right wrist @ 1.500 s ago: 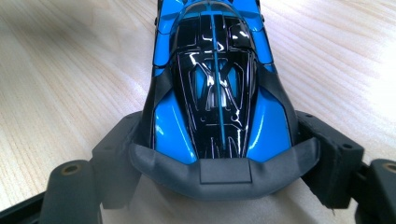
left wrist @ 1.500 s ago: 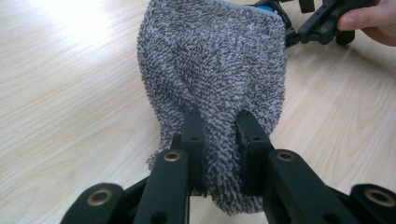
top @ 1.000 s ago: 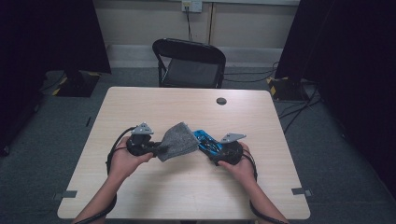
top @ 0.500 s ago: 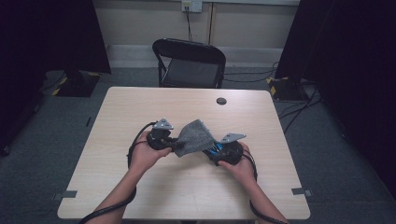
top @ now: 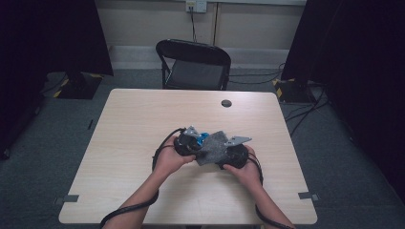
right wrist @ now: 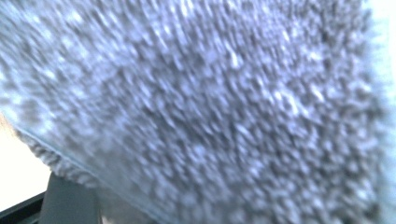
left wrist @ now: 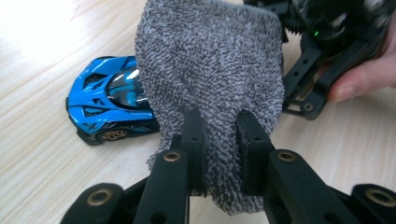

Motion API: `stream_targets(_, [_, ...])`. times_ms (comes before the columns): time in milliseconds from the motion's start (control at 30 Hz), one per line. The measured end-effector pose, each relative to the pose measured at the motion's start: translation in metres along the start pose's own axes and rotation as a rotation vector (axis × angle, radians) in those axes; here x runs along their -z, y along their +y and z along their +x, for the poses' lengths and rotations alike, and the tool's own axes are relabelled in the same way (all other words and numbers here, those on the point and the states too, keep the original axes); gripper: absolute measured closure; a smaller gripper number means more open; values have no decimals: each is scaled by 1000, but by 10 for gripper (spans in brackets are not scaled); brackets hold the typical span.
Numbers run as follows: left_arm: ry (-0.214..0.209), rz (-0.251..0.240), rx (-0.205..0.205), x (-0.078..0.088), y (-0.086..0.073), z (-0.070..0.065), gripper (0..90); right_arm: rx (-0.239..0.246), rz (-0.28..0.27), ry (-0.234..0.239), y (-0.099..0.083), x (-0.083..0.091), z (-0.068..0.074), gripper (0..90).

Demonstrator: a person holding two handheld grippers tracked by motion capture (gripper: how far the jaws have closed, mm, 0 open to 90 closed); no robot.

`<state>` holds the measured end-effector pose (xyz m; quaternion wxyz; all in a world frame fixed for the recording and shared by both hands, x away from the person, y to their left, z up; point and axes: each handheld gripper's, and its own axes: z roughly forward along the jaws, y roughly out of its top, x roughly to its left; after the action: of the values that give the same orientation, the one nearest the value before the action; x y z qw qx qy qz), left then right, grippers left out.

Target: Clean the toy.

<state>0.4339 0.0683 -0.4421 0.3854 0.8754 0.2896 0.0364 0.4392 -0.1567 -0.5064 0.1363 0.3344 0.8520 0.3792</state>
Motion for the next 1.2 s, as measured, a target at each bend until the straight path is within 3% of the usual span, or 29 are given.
stream_targets(233, [39, 60, -14, -7, 0, 5, 762, 0, 0, 0, 0, 0, 0, 237])
stream_targets(533, [84, 63, 7, -5, 0, 15, 762, 0, 0, 0, 0, 0, 0, 237])
stream_targets(1200, [175, 62, 102, 0, 1, 53, 761, 0, 0, 1, 0, 0, 0, 238])
